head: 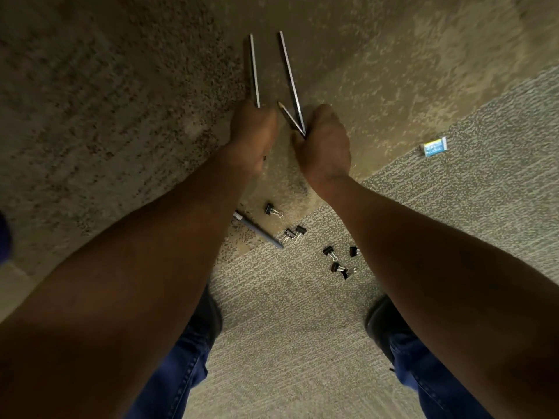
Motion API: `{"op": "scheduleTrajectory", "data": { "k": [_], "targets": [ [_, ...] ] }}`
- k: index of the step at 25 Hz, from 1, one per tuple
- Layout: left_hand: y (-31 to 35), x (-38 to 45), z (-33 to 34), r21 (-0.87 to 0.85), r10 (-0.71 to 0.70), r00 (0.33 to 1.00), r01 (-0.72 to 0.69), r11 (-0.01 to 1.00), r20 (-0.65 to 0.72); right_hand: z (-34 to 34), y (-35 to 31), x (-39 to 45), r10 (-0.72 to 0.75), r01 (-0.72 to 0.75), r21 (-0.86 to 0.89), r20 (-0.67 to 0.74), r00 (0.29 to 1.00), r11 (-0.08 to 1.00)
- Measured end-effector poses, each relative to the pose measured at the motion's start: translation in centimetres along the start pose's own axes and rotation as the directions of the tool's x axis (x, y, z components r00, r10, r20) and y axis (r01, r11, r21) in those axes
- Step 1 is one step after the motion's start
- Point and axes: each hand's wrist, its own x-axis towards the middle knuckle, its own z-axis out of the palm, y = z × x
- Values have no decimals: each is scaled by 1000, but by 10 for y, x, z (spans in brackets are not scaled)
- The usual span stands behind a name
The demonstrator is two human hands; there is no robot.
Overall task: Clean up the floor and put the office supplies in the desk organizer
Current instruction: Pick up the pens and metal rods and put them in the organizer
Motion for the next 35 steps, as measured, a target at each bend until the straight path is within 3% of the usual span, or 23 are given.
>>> {"op": "scheduleTrajectory", "data": {
  "k": [4,7,11,16,18,20,23,27,30,35],
  "targets": [
    [-2,-2,9,51,60,998,-62,997,35,0,-1,10,-75,84,-184,56,996,979],
    [-2,-9,13,51,88,990,-94,994,107,-7,0,6,-82,86,-46,85,993,995],
    [-3,-9,15,115,167,984,-174,978,66,-8,2,-12,-192,178,105,135,972,978],
    [-13,-6,-13,115,209,977,-211,971,33,-5,9,-43,-186,142,278,138,973,950],
    [-24,-5,-33,107,185,983,-183,977,-4,3,12,-62,-212,192,121,186,959,974],
    [-38,-12,-51,-6,134,991,-134,991,9,19,10,-84,-249,282,-65,312,917,957],
    [-57,-21,-71,-89,105,993,-99,991,61,47,4,-109,-185,323,-226,476,860,919],
    [-77,-19,-83,-63,86,995,-83,995,41,72,6,-129,-113,327,-401,472,874,856],
    [-79,-24,-88,-100,91,995,-87,991,34,77,6,-137,-146,308,-324,440,886,895],
    [-73,-47,-90,-117,36,999,-35,993,10,50,12,-126,-194,197,29,363,911,980]
  ]
}}
